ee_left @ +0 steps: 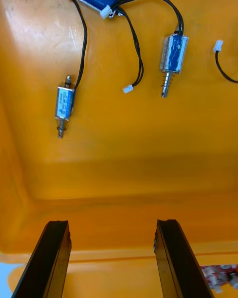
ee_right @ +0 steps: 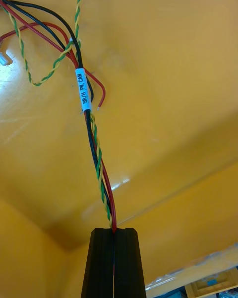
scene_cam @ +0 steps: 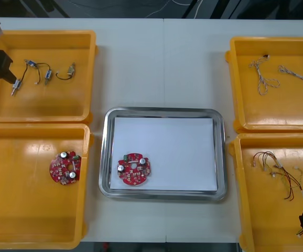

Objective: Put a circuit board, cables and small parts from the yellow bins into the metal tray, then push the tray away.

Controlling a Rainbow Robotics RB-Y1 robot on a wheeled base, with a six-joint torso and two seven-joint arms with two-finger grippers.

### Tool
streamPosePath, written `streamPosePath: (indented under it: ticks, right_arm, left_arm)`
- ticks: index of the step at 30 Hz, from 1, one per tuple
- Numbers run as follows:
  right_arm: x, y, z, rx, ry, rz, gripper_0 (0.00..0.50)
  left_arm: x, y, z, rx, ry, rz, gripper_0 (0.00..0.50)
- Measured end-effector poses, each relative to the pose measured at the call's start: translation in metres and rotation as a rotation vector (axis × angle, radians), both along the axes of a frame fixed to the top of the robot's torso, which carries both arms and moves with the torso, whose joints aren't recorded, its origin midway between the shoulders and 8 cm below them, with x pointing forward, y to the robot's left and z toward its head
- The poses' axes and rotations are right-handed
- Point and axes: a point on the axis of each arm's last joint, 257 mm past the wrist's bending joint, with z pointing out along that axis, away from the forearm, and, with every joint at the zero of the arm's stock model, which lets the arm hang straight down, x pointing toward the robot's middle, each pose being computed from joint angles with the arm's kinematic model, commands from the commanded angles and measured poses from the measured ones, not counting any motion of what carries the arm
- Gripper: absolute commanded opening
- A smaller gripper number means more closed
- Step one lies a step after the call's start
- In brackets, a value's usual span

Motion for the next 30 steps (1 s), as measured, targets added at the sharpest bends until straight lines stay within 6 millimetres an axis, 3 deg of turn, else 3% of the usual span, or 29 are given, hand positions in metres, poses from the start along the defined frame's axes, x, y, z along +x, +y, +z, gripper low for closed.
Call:
streamPosePath:
  ticks: [5,11,12,13,15,17,21,30]
  right_arm:
    - [-0.005,-0.003,-0.003,-0.004,0.006,-0.008,0.0]
    - [-0.008,-0.003,-0.005,-0.004,0.012,-0.01,0.001]
    - [-0.008,-0.003,-0.005,-0.004,0.012,-0.01,0.056]
    - [-0.008,-0.003,-0.005,-0.005,0.012,-0.01,0.144]
    - [-0.008,-0.004,-0.005,-0.006,0.011,-0.01,0.36]
    - [-0.008,-0.004,-0.005,-0.009,0.011,-0.01,0.47]
    - [-0.007,-0.007,-0.004,-0.018,0.009,-0.012,0.5]
    - [-0.011,-0.009,-0.004,-0.028,0.034,-0.012,0.5]
  left_arm:
    - [0.008,0.015,-0.006,0.074,-0.009,-0.152,0.5]
    - [0.018,0.036,-0.009,0.097,-0.028,-0.106,0.5]
    - [0.02,0.04,-0.009,0.109,-0.032,-0.097,0.5]
    - [0.021,0.044,-0.008,0.124,-0.035,-0.09,0.5]
    - [0.024,0.049,-0.007,0.151,-0.041,-0.083,0.5]
    - [0.027,0.049,-0.007,0.161,-0.049,-0.085,0.5]
    - [0.031,0.042,-0.011,0.162,-0.056,-0.094,0.5]
    - [0.04,0.035,-0.021,0.155,-0.07,-0.096,0.5]
